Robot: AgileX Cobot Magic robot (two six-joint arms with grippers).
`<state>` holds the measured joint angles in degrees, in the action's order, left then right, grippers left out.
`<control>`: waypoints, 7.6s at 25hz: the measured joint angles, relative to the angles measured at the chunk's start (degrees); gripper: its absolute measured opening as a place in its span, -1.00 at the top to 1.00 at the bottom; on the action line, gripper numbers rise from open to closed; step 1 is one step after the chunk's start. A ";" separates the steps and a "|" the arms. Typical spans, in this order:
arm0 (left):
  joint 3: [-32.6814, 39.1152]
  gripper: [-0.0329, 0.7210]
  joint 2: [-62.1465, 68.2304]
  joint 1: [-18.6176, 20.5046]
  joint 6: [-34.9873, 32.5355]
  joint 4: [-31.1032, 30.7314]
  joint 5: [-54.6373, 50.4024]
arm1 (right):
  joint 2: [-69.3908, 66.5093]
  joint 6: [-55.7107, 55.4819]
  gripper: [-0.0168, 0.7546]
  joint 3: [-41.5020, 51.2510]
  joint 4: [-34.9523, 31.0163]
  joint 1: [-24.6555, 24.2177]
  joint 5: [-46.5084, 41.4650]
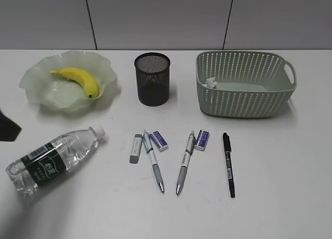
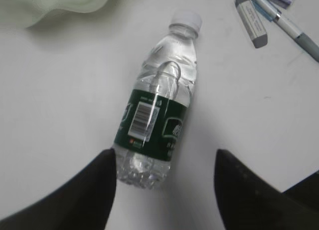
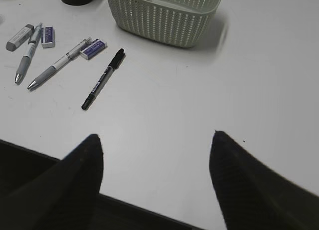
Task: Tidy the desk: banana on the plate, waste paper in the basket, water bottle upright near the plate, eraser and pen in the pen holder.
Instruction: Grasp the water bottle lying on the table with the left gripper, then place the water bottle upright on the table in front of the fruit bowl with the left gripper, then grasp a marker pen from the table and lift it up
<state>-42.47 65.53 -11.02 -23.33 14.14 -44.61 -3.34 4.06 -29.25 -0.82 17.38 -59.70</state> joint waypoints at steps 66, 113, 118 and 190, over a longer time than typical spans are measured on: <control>10.33 -0.40 2.81 -10.49 2.20 4.52 35.81 | 0.00 -0.09 -0.41 0.00 0.14 0.00 0.06; 16.16 -0.59 2.30 -10.44 5.47 13.67 55.60 | 0.00 -0.09 -0.41 0.00 0.14 0.00 0.06; 16.16 -0.59 -8.07 -10.44 5.47 11.83 49.86 | 0.00 -0.09 -0.41 0.00 0.14 0.00 0.11; 11.57 -0.24 -65.87 -1.87 16.33 -10.25 -16.47 | -108.17 -25.59 -0.28 -33.05 -5.86 11.67 19.08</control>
<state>-30.91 -0.33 -12.88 -7.00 3.89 -61.09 -111.50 -21.53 -62.30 -6.69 29.05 -40.61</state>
